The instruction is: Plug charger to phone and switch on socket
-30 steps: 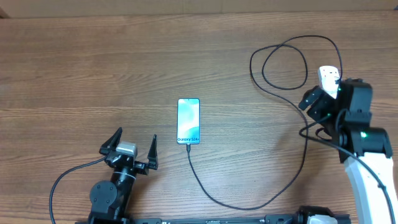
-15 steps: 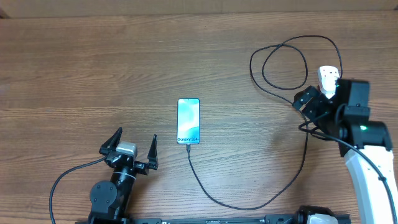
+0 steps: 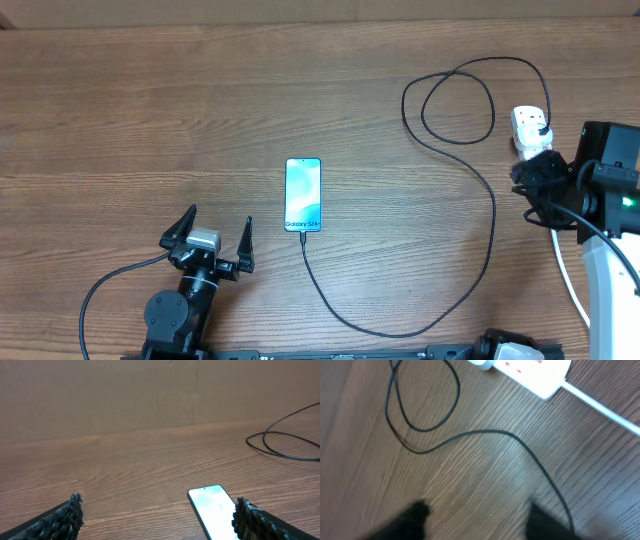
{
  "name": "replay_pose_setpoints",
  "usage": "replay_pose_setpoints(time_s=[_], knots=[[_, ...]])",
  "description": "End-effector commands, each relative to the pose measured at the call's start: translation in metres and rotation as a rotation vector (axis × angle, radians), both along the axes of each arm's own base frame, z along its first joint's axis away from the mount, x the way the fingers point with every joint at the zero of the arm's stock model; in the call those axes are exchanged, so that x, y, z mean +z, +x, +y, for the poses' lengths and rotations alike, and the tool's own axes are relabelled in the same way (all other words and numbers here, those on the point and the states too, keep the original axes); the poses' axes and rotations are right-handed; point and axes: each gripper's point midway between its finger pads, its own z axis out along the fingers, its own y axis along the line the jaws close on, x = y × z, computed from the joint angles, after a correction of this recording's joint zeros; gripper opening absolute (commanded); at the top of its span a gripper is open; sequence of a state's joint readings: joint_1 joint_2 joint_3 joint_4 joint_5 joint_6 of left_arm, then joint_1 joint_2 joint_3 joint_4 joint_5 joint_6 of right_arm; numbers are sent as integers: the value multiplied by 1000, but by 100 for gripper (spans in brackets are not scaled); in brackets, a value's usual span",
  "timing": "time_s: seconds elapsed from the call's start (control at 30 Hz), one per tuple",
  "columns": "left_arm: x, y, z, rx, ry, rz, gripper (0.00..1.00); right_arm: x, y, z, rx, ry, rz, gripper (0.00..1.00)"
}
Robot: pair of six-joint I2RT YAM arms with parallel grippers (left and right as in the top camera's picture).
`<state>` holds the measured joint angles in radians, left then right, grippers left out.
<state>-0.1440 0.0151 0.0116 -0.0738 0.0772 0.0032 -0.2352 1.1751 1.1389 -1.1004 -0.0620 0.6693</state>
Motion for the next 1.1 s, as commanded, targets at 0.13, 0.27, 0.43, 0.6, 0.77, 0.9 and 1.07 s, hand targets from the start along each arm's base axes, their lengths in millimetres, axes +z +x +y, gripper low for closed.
replay_pose_setpoints(time_s=[0.13,0.27,0.43,0.6,0.77,0.9,1.07], knots=[[-1,0,1,6,19,-8,100,3,11,-26,-31,-68,14,4],[-1,0,1,6,19,-8,100,-2,15,-55,-99,-43,110,4],[-1,0,1,6,19,-8,100,-13,34,-100,-130,7,254,4],[-1,0,1,6,19,-8,99,-63,66,-134,-120,77,337,4],[-1,0,1,6,19,-8,100,-93,87,-139,-93,115,316,4],[-1,0,1,6,19,-8,100,-112,99,-135,-73,168,303,4],[-1,0,1,6,19,-8,100,-127,109,-130,-57,221,288,4]])
